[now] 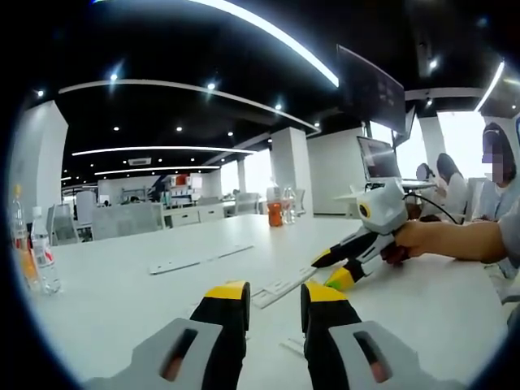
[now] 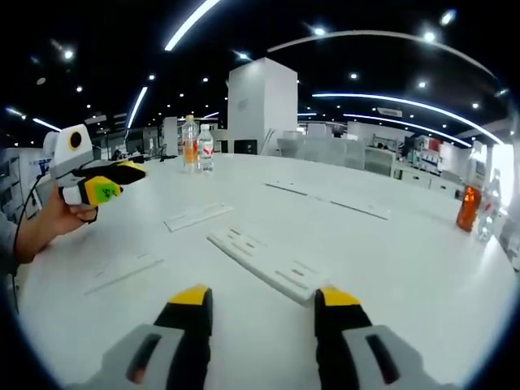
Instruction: Locate the socket holder cover, grip the socket holder cover, clip it into the socket holder slot.
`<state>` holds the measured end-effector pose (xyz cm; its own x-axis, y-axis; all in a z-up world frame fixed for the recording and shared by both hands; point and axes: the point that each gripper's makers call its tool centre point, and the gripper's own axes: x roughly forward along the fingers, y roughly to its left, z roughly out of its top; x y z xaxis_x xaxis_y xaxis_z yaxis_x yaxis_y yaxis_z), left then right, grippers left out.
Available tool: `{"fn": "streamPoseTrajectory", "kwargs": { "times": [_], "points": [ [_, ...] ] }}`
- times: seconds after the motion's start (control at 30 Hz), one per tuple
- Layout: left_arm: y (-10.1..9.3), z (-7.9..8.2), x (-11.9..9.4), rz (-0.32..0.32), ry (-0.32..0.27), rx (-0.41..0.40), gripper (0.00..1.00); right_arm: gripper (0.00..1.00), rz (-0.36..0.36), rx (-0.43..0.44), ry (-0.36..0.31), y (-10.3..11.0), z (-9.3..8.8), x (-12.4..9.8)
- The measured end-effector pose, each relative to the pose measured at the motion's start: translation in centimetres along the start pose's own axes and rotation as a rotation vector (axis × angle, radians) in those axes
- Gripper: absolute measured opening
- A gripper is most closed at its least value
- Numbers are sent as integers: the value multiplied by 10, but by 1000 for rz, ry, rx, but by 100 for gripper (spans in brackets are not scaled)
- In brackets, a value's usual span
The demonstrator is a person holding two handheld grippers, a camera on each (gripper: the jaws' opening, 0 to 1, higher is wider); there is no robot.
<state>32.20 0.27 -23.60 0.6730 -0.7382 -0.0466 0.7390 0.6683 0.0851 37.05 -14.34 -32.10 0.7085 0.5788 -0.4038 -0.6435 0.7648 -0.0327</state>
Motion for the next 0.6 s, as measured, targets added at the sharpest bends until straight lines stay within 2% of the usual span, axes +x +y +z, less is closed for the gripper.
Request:
{"fn": "streamPoseTrajectory", "kwargs": {
  "times": [0.2,0.27,0.3,0.4,0.43,0.5,0.53,0.6],
  "points": [
    [0,0,-1,4,-2,4,26,50,-52,-64,8,-11,2,-5],
    [1,0,-1,7,-2,5,26,52,-61,-96,-6,-14,8,-10],
    [1,0,-1,7,-3,6,26,51,-83,-147,-26,-20,16,-14],
    [2,0,-2,9,-2,6,26,46,-80,-286,-20,-25,31,-16],
    [2,0,-2,9,-1,7,26,42,-62,-335,0,-25,36,-15],
    [2,0,-2,10,-3,6,26,40,-29,-370,24,-25,46,-9],
    [2,0,-2,10,-5,6,26,40,26,-387,30,-21,56,-3],
    [2,-1,-2,9,-5,6,26,38,118,-375,78,-14,64,7]
  ]
}}
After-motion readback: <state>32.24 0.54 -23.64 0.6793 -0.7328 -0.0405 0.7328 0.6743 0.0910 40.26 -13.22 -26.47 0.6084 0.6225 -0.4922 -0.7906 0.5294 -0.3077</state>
